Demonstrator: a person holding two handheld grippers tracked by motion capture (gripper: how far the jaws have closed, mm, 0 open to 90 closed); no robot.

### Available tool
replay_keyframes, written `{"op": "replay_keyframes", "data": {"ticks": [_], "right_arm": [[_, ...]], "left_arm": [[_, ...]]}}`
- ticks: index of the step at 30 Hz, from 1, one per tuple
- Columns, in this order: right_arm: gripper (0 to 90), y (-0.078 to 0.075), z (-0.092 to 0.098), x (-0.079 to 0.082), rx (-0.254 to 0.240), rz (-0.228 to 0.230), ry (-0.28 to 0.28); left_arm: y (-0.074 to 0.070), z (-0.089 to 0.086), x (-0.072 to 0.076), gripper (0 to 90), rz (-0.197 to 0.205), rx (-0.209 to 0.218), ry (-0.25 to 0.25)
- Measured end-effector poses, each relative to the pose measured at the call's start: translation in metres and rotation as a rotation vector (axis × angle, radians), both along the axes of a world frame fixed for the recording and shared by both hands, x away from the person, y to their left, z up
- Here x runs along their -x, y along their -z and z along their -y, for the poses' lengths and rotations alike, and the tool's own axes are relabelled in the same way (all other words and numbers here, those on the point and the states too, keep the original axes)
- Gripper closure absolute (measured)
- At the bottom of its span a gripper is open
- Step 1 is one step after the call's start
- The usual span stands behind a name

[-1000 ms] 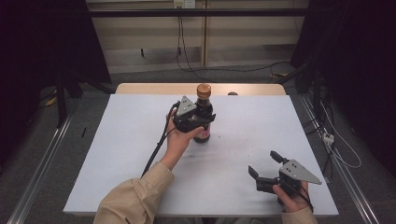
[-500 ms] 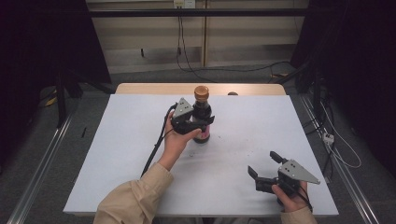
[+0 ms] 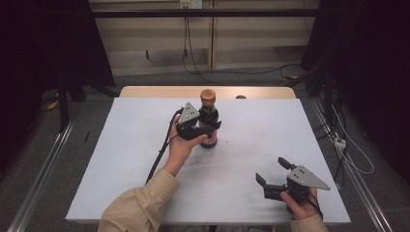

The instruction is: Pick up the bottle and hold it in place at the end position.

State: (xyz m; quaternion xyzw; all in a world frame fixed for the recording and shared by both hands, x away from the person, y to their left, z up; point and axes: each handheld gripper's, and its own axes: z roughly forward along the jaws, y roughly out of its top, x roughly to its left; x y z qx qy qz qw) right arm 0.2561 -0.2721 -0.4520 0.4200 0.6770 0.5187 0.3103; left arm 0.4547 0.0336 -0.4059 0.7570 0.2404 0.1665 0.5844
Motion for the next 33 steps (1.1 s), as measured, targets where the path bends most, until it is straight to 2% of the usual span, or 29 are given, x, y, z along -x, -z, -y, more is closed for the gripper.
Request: {"op": "replay_keyframes", "data": {"ticks": [9,13,14,15,18,22,23,24,29,33], "right_arm": [[3.3,0.001,-0.006,-0.006,0.012,-0.027,-0.035],[3.3,-0.001,-0.010,-0.015,0.015,-0.052,-0.042],[4.1,-0.003,-0.013,-0.021,0.036,-0.070,-0.025],[4.7,-0.004,-0.015,-0.024,0.036,-0.076,-0.021],[5.2,-0.007,-0.019,-0.030,0.037,-0.105,-0.031],[4.8,-0.009,-0.021,-0.033,0.044,-0.115,-0.049],[4.6,-0.010,-0.023,-0.034,0.041,-0.120,-0.054],[4.6,-0.010,-0.023,-0.034,0.041,-0.120,-0.054],[4.1,-0.016,-0.027,-0.041,0.022,-0.134,-0.048],[7.4,-0.022,-0.032,-0.052,-0.009,-0.151,-0.052]], "left_arm": [[-0.003,-0.001,0.002,28.2,-0.009,-0.018,-0.006],[-0.003,-0.002,0.002,28.1,-0.009,-0.022,-0.006],[-0.003,-0.002,0.002,27.9,-0.011,-0.023,-0.004],[-0.003,-0.002,0.002,27.8,-0.013,-0.023,-0.003],[-0.001,-0.002,0.002,27.0,-0.030,-0.025,-0.012],[0.003,-0.004,0.001,26.1,-0.055,-0.004,-0.016],[0.004,-0.004,0.001,26.1,-0.058,-0.012,-0.012],[0.005,-0.003,0.001,26.1,-0.052,-0.037,-0.010],[0.008,-0.003,0.001,28.4,-0.027,-0.052,0.006],[0.009,-0.004,0.002,29.0,-0.016,-0.050,0.010]]}}
